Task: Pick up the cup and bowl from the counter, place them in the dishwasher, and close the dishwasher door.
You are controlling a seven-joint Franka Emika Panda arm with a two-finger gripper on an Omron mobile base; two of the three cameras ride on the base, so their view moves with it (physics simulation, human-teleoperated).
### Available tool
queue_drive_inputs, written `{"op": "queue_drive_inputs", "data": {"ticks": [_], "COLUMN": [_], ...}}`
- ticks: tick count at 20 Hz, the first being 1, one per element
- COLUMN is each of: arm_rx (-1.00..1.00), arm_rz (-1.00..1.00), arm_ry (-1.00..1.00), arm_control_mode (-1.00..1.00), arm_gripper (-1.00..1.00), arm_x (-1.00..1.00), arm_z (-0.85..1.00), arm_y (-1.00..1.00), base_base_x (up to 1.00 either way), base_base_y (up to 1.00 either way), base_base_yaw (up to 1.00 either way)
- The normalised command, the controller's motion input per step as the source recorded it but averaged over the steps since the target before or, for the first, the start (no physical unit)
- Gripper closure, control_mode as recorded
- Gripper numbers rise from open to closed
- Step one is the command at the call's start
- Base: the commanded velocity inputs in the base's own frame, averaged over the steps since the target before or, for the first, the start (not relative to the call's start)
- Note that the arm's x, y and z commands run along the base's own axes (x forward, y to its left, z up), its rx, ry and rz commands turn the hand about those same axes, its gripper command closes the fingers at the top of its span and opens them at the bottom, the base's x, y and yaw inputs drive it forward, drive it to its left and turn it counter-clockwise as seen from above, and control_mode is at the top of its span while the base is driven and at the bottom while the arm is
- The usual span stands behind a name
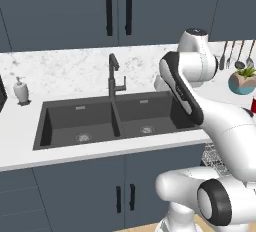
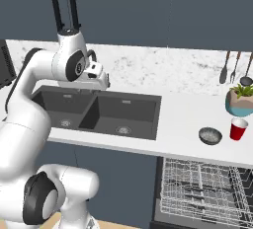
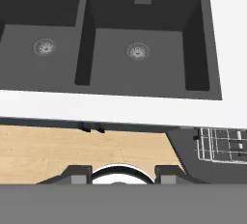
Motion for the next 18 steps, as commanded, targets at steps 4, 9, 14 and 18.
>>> {"op": "queue_drive_inputs", "data": {"ticks": [4, 9, 14, 18], "arm_rx": [0.00, 0.00, 0.00, 0.00], "arm_rz": [0.00, -0.03, -0.10, -0.02], "arm_ry": [-0.04, -0.08, 0.00, 0.00], "arm_control_mode": [-1.00, -1.00, -1.00, 1.00], "arm_gripper": [-1.00, -1.00, -1.00, -1.00], "arm_x": [-0.24, -0.46, -0.20, 0.00], "arm_z": [0.00, -0.02, 0.00, 0.00], "arm_y": [-0.09, -0.06, -0.04, 0.00], "base_base_x": [0.00, 0.00, 0.00, -0.01], "base_base_y": [0.00, 0.00, 0.00, 0.01], "base_base_yaw": [0.00, 0.00, 0.00, -0.13]}}
